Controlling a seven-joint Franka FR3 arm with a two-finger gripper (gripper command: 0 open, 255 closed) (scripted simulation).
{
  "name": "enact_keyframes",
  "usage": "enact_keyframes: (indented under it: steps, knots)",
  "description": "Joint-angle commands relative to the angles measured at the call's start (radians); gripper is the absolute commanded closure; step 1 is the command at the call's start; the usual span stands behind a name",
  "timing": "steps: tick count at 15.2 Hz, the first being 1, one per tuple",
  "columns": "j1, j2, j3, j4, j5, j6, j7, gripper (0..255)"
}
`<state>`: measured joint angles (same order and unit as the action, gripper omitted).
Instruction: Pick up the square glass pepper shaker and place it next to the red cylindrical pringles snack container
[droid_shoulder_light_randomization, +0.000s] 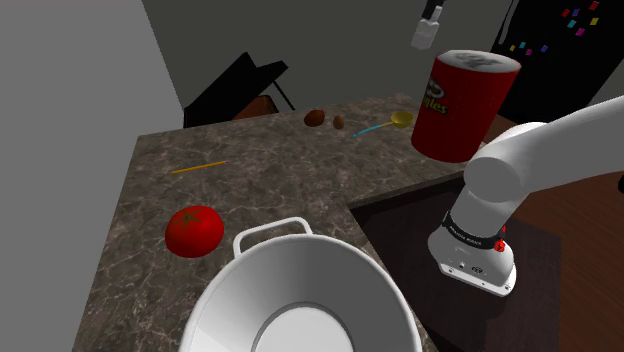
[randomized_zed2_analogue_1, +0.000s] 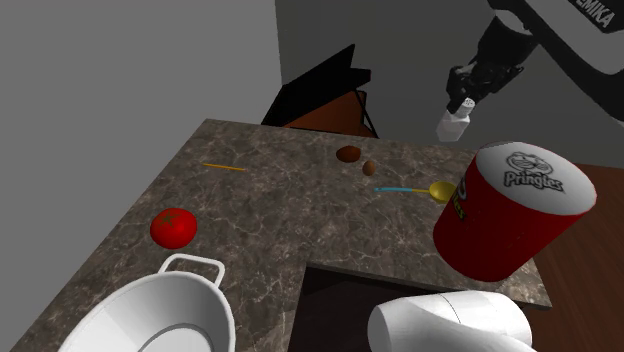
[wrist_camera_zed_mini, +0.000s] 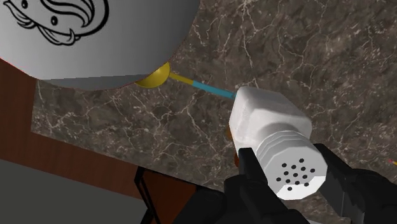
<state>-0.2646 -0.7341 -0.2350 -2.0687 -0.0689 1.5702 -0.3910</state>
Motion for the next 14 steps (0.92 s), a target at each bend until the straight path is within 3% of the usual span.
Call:
enact_keyframes:
  steps: [1, 14]
  knots:
    - [-0.003, -0.013, -0.002, -0.035, -0.003, 0.022, -0.001, 255]
    - [-0.019, -0.082, -0.014, -0.257, -0.021, 0.176, -0.004, 255]
